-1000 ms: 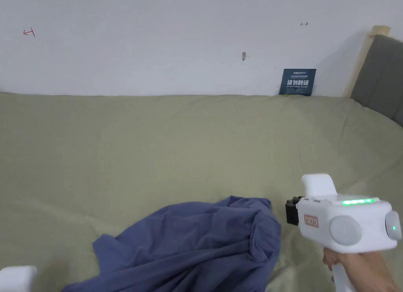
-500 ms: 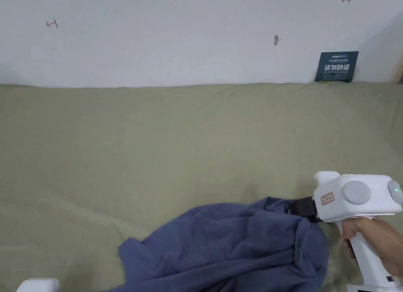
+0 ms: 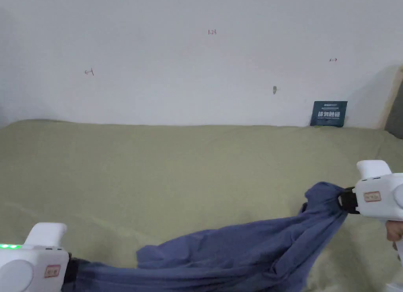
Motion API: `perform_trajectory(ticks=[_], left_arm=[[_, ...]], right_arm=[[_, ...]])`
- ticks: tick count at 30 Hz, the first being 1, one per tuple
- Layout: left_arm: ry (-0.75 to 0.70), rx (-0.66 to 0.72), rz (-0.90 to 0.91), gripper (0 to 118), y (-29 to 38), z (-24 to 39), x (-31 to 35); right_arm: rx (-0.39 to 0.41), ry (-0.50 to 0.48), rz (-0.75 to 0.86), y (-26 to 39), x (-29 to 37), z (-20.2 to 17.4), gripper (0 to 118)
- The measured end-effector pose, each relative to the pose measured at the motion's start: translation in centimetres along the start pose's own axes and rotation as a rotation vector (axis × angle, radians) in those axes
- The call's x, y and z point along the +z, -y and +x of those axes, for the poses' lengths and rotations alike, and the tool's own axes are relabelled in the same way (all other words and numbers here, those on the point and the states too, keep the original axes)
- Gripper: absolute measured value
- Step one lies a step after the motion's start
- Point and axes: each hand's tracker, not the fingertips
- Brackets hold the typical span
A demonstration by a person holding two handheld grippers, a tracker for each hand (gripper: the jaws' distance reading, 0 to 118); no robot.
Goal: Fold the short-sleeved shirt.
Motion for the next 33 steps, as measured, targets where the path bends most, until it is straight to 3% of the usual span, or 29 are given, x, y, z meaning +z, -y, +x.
perform_trajectory(ticks=[4,7,15,22,27,33], left_arm=[[-0.087,0.007,0.091,0,-2.6,-2.0,4.4],[-0.141,0.028,0.180,0,-4.8,-3.3,8.3],[-0.172,0.017,0.331,0,-10.7,-2.3,15.4],[-0.213,0.009,0.407,0,-15.5,-1.9,17.2],[-0.236,0.010,0.436,0,-19.7,-1.3,17.1],[-0.251,0.044,0.460,0,-25.3,-0.9,15.8]], right_arm=[[-0.001,0.027,0.094,-1.3,7.4,1.7,4],[-0.069,0.027,0.150,-2.3,11.9,2.8,4],[-0.054,0.054,0.249,-5.2,17.6,2.3,4],[-0.088,0.074,0.314,-8.5,18.7,2.5,4],[-0.045,0.121,0.336,-11.8,17.6,2.1,4],[-0.068,0.152,0.364,-16.7,15.5,2.1,4]])
